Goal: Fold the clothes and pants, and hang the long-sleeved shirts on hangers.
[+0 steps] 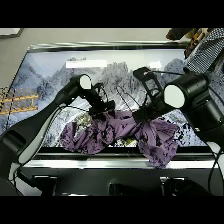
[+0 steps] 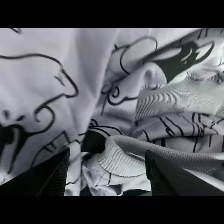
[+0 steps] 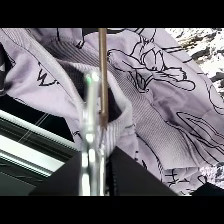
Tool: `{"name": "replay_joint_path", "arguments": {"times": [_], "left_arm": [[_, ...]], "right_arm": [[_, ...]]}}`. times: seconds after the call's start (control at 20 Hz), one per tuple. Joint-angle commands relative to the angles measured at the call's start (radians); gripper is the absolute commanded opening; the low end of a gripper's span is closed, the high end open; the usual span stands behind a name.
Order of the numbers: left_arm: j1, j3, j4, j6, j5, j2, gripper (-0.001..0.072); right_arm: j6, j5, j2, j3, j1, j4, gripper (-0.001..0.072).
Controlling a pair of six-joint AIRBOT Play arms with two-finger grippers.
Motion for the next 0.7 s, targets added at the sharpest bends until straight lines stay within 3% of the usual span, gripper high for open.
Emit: {"name": "replay_joint_path", "arguments": {"times": [0.0, 0.2, 0.25, 0.3, 0.4, 0.5, 0.55, 0.65], "left_arm": [[-0.008, 0.012, -0.023, 0.003, -0.023, -0.028, 0.0501], [-0.008, 0.012, -0.023, 0.003, -0.023, -0.034, 0.05], [-0.008, 0.012, -0.026, 0.012, -0.023, -0.034, 0.0402], [-0.008, 0.013, -0.034, 0.031, -0.023, -0.032, 0.0246], [-0.008, 0.013, -0.071, 0.076, -0.024, -0.028, 0.0097], [-0.008, 0.014, -0.08, 0.086, -0.024, -0.017, 0.0082], [-0.006, 0.014, -0.077, 0.09, -0.024, -0.008, 0.0028], [-0.006, 0.044, -0.027, 0.089, -0.024, 0.007, 0.0028]], "right_arm": [[-0.003, -0.004, -0.001, 0.0, 0.0, -0.001, 0.0048], [-0.004, -0.003, -0.001, 0.0, 0.0, -0.001, 0.0048], [-0.004, -0.003, -0.001, 0.0, 0.0, -0.001, 0.0048], [-0.004, -0.003, -0.001, 0.0, 0.0, -0.001, 0.0048], [-0.004, 0.001, -0.001, 0.0, 0.0, -0.001, 0.0048], [-0.005, 0.001, -0.001, 0.0, 0.0, -0.002, 0.0048], [-0.008, 0.002, -0.001, 0.0, 0.0, -0.002, 0.0048], [-0.011, 0.004, -0.001, 0.0, 0.0, -0.009, 0.0048]]}}
